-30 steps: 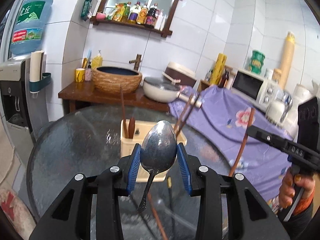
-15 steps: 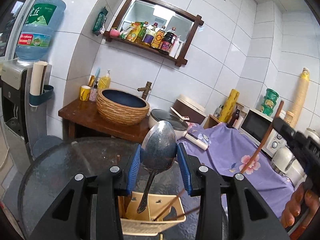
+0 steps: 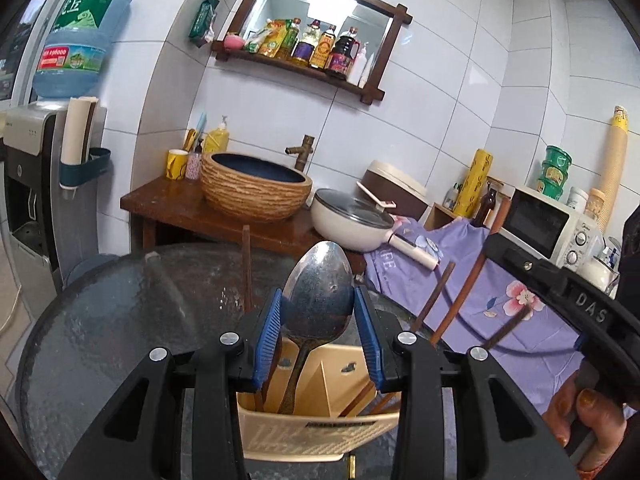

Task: Organize utensils
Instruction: 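Open both tools to drop the spoon and chopstick into the holder, then move both tools back down to the remaining utensils on the table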

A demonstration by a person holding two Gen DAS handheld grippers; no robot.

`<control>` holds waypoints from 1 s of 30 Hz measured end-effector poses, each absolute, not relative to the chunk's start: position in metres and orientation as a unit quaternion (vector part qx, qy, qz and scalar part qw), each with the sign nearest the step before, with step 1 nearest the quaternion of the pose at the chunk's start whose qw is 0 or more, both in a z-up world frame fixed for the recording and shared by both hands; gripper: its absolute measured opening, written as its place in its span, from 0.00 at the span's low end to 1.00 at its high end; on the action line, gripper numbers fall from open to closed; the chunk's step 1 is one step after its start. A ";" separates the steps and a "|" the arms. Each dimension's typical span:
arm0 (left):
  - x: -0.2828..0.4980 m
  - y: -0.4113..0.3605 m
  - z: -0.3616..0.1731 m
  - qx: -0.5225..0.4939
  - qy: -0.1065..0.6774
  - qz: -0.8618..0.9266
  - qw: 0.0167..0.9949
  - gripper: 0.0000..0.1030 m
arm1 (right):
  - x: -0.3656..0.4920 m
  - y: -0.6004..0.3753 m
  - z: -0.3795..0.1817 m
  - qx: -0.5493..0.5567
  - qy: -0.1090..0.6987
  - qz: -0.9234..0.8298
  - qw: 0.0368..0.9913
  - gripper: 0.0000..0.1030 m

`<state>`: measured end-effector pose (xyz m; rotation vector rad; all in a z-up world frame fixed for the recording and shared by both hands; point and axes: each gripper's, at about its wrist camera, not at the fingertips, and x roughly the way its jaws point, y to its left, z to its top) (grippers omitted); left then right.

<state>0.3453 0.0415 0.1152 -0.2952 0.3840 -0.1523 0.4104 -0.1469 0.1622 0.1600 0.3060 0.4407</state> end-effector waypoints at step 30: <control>0.271 0.045 0.089 -0.094 0.212 -0.049 0.972 0.86 | 0.341 -0.159 0.130 0.033 0.144 0.227 0.963 0.59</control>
